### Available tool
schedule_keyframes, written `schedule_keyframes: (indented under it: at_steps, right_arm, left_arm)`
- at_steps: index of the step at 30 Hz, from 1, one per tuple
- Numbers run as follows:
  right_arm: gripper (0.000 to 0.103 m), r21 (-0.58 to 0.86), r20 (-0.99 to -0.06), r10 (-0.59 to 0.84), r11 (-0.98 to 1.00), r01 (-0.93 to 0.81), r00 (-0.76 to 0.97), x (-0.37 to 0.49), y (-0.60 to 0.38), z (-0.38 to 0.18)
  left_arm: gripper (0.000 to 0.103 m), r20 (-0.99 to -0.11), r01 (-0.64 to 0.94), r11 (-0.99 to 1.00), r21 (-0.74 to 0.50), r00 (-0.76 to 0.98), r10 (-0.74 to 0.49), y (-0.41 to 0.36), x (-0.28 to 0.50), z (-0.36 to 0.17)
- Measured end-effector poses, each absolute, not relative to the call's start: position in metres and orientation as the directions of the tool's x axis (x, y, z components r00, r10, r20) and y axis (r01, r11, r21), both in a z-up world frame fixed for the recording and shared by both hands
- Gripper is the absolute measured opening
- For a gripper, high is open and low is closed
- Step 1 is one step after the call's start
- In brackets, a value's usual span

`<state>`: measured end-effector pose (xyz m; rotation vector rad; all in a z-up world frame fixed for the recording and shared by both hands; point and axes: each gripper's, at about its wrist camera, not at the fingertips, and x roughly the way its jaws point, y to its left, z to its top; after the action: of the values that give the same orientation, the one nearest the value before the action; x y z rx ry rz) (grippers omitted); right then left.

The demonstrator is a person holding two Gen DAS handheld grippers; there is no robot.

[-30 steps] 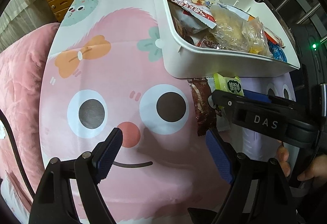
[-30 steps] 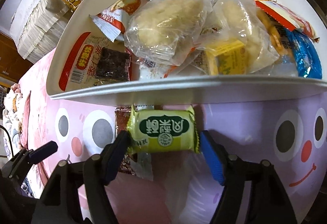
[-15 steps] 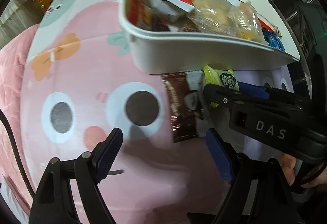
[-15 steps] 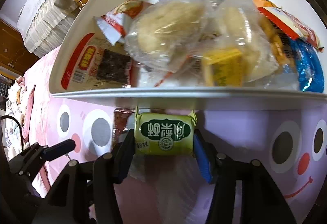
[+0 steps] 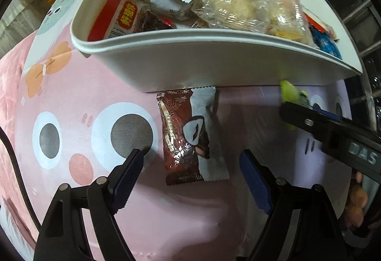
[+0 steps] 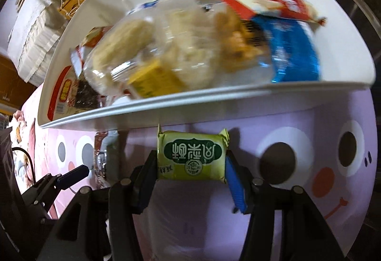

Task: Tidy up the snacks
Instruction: 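Grasp the green square packet with the right tool while the left tool grasps the brown-and-white bar, then carry both snacks into the white tray and open both tools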

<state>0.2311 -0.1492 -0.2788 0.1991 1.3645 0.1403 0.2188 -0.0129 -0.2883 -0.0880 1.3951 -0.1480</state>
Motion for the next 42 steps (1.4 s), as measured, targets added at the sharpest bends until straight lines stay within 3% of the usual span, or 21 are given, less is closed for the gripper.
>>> schedule_keyframes:
  at_steps: [5,12,19,29,42]
  right_arm:
    - [0.055,0.236,-0.954,0.228,0.971,0.021,0.197,0.227,-0.170,-0.278]
    - [0.055,0.266,-0.953,0.261,0.964,0.011,0.154,0.211,-0.192,-0.283]
    - [0.055,0.288,-0.948,0.289,0.957,-0.033,0.133,0.196,-0.196,-0.279]
    - [0.055,0.308,-0.934,0.325,0.943,-0.126,0.148,0.189,-0.174,-0.259]
    - [0.055,0.358,-0.867,0.419,0.900,-0.248,0.269,0.194,-0.170,-0.190]
  left_arm:
    - [0.071,-0.971,0.017,0.991,-0.133,0.197,-0.134,-0.028,0.225,-0.292]
    - [0.046,-0.967,-0.023,0.993,-0.118,0.229,-0.110,-0.030,0.230,-0.286]
    - [0.037,-0.967,-0.078,0.988,-0.135,0.227,-0.115,-0.008,0.229,-0.280]
    - [0.034,-0.964,-0.127,0.986,-0.111,0.257,-0.075,0.005,0.206,-0.257]
    - [0.034,-0.904,-0.144,0.985,-0.093,0.428,-0.023,0.015,0.200,-0.155]
